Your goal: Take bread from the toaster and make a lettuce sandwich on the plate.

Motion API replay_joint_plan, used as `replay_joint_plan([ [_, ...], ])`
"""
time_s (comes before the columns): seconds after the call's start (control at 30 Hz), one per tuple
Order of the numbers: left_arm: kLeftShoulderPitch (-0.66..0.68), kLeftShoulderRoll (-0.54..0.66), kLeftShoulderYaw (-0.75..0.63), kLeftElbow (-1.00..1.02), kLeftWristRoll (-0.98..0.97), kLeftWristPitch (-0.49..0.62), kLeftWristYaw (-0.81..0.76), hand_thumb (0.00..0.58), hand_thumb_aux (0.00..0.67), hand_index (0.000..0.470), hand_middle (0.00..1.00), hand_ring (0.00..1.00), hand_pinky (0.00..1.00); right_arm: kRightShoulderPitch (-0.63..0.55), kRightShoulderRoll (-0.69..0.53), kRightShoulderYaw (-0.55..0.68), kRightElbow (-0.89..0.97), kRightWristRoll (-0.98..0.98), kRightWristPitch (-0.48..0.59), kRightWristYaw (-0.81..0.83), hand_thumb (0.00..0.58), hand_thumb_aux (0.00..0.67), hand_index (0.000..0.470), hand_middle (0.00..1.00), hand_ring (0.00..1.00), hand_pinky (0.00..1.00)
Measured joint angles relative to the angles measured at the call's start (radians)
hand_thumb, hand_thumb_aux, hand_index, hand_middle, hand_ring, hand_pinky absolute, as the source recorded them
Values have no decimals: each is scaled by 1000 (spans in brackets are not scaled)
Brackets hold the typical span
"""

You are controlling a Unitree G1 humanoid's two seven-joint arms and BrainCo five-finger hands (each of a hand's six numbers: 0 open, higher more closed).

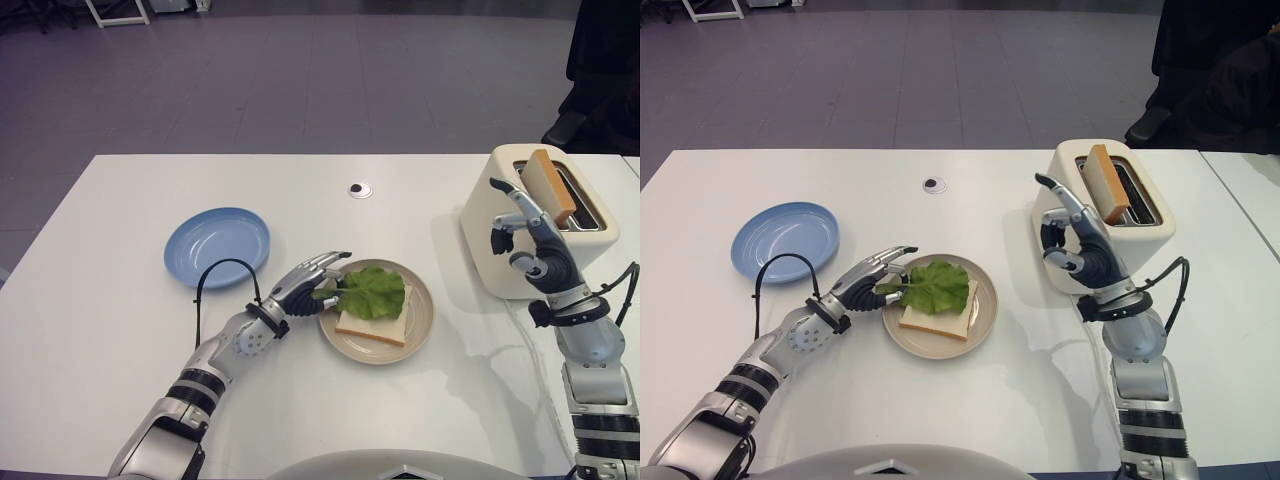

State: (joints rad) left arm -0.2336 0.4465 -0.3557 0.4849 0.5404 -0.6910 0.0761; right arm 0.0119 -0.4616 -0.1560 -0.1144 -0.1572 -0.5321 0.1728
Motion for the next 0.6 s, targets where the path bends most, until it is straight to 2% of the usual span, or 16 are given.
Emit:
replay_joint_plan([
  [0.27,30,-13,2,-85,-11,-8,-38,580,670,470,0,0,0,-45,-57,-147,2,-88,112,-103,0,0,0,718,718,718],
  [0.3,30,-14,2,-85,-11,-8,-40,580,670,470,0,0,0,-46,-59,-150,4,-101,117,-112,0,0,0,675,675,675],
  [0.37,30,-16,2,-84,-9,-7,-43,580,670,470,0,0,0,-49,-76,-166,28,-149,137,-146,0,0,0,384,384,384],
  [0.4,30,-17,2,-81,-6,-6,-42,532,478,335,0,0,0,-52,-91,-174,41,-181,147,-170,0,0,0,165,165,165],
  [0.43,29,-18,2,-71,-1,-6,-41,194,123,87,0,0,0,-58,-102,-183,53,-212,160,-192,0,0,0,4,4,4],
  [0.47,29,-18,2,-62,4,-5,-38,0,0,0,0,0,0,-63,-110,-186,63,-244,168,-216,0,0,0,0,0,0],
  [0.6,28,-18,3,-24,30,2,-11,0,0,0,0,0,0,-101,-183,-170,170,-462,259,-362,0,0,0,0,0,0],
])
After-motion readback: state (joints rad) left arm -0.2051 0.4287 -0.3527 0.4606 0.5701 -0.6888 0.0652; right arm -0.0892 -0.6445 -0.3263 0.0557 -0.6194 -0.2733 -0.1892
